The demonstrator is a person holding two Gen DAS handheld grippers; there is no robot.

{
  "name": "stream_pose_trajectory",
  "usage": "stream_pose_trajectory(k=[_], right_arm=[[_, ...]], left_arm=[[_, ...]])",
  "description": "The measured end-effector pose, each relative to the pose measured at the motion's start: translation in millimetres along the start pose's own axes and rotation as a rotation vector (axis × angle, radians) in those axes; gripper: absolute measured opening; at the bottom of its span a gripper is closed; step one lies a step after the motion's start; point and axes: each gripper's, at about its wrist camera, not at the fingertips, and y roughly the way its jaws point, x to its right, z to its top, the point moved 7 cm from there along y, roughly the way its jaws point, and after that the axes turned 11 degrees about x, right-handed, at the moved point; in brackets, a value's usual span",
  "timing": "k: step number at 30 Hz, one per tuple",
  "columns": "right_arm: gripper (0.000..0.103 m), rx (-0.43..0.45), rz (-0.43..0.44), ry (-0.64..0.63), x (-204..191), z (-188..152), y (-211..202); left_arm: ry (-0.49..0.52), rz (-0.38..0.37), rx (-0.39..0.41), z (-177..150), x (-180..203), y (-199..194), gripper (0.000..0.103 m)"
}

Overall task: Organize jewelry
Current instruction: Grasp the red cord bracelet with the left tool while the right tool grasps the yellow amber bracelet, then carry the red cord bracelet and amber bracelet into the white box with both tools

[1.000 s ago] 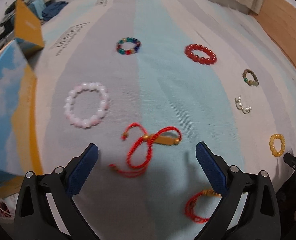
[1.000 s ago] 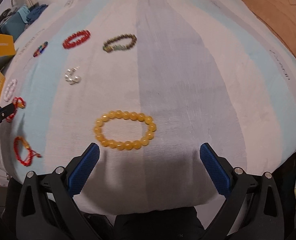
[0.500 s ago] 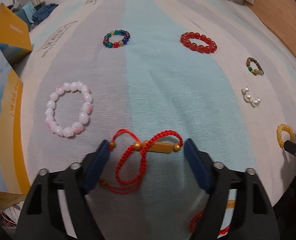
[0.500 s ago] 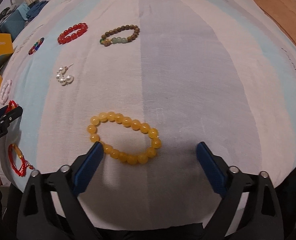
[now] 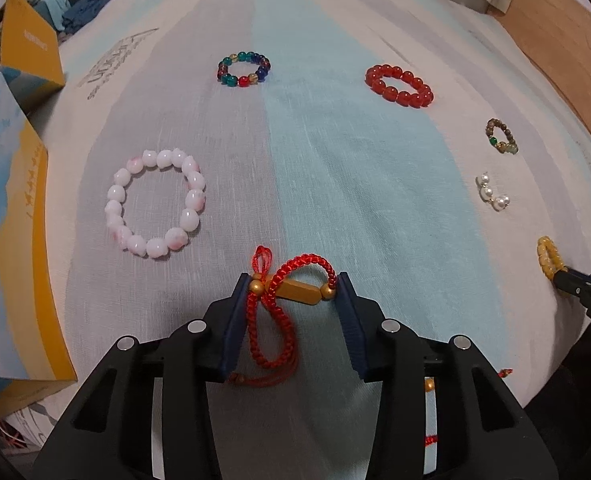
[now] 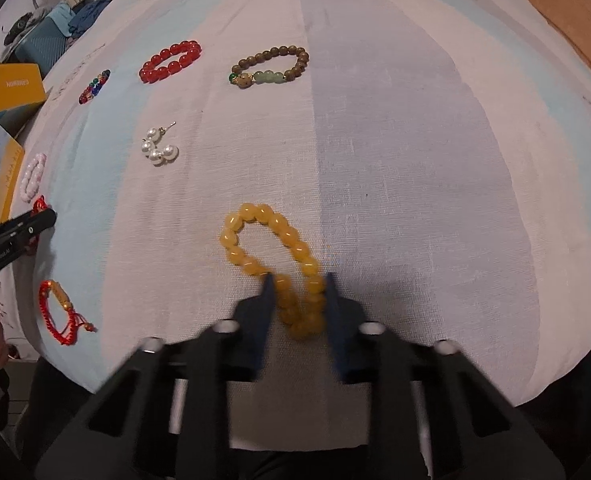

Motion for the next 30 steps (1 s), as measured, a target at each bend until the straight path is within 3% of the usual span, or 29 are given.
stream_pose_trajectory(k=[16,30], right_arm=[[0.009,0.093,0.051,0.024,-8.4,9.9,-43.5],[0.009,0.199,0.096,-0.022,-39.9,42.1,-94.7]], left_arm=[[-0.022,0.004,0.022,5.9,-0.7,-25.2,0.041],[-0.017,0.035,0.092,17.3,1.2,-88.9,0.041]])
